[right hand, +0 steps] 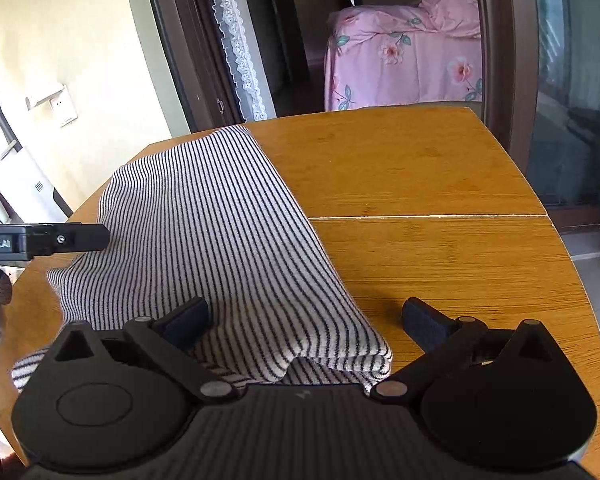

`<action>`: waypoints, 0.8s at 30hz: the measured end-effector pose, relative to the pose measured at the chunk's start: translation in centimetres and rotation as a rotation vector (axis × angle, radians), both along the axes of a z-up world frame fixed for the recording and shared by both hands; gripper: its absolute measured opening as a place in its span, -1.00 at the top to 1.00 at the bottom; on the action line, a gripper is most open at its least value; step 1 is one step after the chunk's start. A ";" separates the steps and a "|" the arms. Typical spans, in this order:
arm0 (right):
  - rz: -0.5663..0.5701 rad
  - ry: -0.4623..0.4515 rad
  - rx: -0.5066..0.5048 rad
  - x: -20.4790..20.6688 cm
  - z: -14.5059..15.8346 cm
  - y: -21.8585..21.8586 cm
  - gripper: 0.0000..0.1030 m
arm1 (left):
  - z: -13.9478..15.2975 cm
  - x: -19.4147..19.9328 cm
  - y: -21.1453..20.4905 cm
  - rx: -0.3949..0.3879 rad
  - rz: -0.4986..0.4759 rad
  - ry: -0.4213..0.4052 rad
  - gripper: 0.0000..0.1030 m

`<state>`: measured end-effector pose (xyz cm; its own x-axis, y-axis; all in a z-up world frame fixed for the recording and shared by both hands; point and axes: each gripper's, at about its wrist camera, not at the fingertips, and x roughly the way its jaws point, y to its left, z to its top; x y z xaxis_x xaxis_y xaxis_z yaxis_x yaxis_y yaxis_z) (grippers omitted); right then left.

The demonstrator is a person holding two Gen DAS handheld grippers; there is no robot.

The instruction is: Fold clothes

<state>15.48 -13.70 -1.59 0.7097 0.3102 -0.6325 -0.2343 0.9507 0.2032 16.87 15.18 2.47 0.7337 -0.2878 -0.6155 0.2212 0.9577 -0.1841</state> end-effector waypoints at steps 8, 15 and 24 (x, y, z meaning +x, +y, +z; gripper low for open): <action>0.023 -0.061 0.013 -0.1 2.3 -1.3 -1.00 | 2.4 -5.5 -2.2 -0.115 -0.239 -0.051 -0.86; 0.001 -0.075 -0.198 -1.2 1.1 -0.6 -1.00 | -1.5 -7.0 -6.3 0.153 -0.381 -0.032 -0.86; 0.103 -0.099 -0.168 -4.7 1.5 1.7 -1.00 | -0.1 -6.4 -0.9 0.028 -0.326 0.007 -0.90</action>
